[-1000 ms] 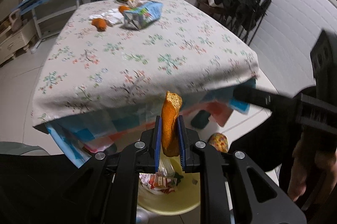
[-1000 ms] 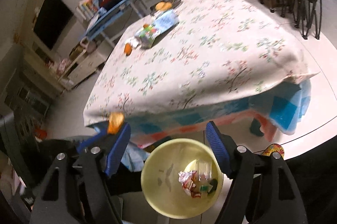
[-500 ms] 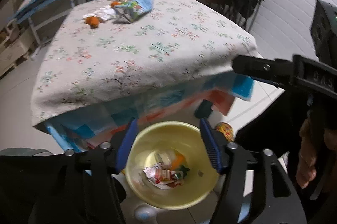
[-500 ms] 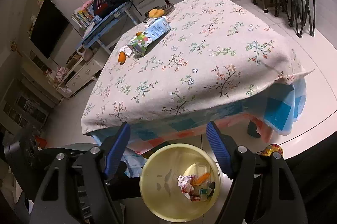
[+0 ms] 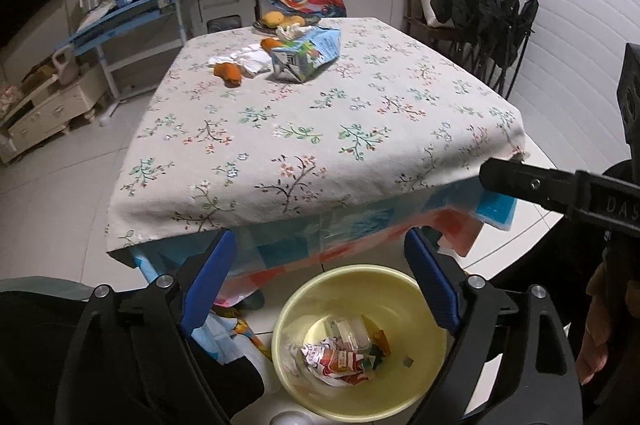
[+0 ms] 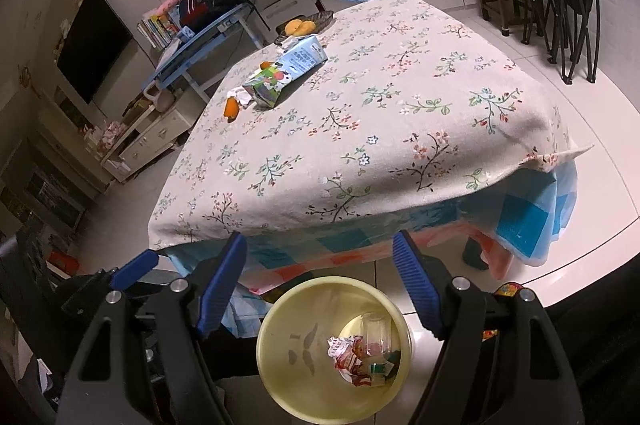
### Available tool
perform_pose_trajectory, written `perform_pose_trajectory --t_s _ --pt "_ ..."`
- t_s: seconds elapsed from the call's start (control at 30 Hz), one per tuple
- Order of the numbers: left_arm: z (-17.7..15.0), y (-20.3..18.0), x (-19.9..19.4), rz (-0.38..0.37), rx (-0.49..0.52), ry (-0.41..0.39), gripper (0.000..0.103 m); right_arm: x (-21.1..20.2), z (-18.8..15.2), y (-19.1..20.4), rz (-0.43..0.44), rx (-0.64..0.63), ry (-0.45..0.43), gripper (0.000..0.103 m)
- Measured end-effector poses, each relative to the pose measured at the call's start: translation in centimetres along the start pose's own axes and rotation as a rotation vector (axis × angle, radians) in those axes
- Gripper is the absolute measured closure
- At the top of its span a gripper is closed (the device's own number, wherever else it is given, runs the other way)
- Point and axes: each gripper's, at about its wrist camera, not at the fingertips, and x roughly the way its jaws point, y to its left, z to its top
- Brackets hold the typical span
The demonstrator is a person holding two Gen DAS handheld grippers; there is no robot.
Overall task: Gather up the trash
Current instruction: 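Move both tools back over the table toward the remaining items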
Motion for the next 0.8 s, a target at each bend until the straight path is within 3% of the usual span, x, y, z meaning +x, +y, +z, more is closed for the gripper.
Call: perform_pose_trajectory --t_s 0.8 --pt "0.3 0.6 0.5 0.07 -0.039 -0.021 0.011 0.2 -0.2 1.6 -0.003 -0.051 -0.01 0.027"
